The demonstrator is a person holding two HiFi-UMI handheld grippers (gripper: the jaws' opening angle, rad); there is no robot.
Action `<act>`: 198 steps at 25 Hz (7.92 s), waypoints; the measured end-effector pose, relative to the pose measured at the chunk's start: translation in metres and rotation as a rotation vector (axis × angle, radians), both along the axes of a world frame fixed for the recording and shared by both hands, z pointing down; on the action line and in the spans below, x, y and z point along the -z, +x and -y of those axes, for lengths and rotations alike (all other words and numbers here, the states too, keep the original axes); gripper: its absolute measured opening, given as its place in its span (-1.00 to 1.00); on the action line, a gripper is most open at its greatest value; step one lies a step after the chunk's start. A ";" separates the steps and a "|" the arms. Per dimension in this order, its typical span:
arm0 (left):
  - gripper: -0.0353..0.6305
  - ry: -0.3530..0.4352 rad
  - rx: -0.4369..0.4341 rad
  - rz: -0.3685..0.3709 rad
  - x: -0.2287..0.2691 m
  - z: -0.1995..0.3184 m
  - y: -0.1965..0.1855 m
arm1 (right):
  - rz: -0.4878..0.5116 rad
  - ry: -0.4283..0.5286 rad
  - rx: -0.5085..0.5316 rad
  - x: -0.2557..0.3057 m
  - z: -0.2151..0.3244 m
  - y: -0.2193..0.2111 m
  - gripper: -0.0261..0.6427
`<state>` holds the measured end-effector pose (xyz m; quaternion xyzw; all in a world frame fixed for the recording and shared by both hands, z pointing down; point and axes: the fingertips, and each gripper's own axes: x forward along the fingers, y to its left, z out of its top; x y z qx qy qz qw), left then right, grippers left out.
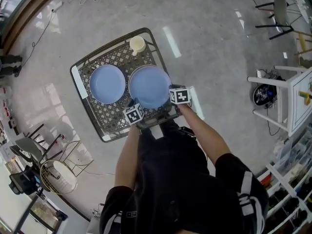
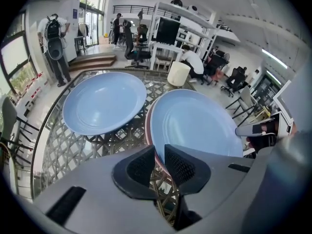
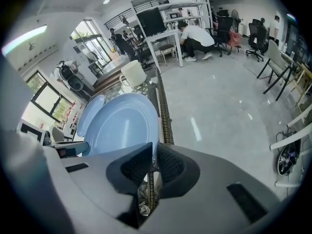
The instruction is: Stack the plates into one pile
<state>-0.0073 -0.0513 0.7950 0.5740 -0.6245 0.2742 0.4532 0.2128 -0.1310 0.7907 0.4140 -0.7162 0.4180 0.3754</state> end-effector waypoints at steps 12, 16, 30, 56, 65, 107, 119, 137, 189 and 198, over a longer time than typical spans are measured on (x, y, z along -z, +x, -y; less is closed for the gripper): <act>-0.63 -0.013 0.017 -0.002 -0.004 -0.002 -0.003 | 0.020 0.023 0.012 -0.002 -0.001 -0.005 -0.79; -0.58 -0.008 0.026 0.001 0.000 -0.006 -0.003 | 0.021 0.052 0.038 0.003 -0.002 -0.007 -0.69; -0.84 0.190 0.201 0.024 0.084 -0.040 -0.044 | 0.144 0.296 0.138 0.087 -0.007 -0.050 -0.87; -0.85 0.361 0.357 0.016 0.151 -0.042 -0.207 | 0.266 0.392 0.404 0.156 0.016 -0.270 -0.89; -0.84 0.301 0.317 -0.049 0.119 -0.011 -0.240 | 0.167 0.298 0.378 0.112 0.044 -0.306 -0.89; -0.75 0.063 0.275 -0.129 0.012 0.005 -0.269 | -0.049 0.026 0.290 -0.008 0.084 -0.307 -0.86; -0.76 0.143 0.261 -0.072 0.078 0.000 -0.246 | 0.080 0.103 0.245 0.052 0.077 -0.281 -0.87; -0.76 0.159 -0.009 -0.102 0.091 0.018 -0.066 | 0.051 0.108 0.007 0.066 0.037 -0.063 -0.87; -0.59 -0.018 -0.105 -0.065 0.008 0.031 -0.014 | -0.081 0.010 -0.022 -0.001 0.016 -0.007 -0.81; -0.59 0.036 -0.049 -0.016 0.037 0.027 -0.028 | -0.059 0.089 -0.008 0.020 0.024 -0.006 -0.73</act>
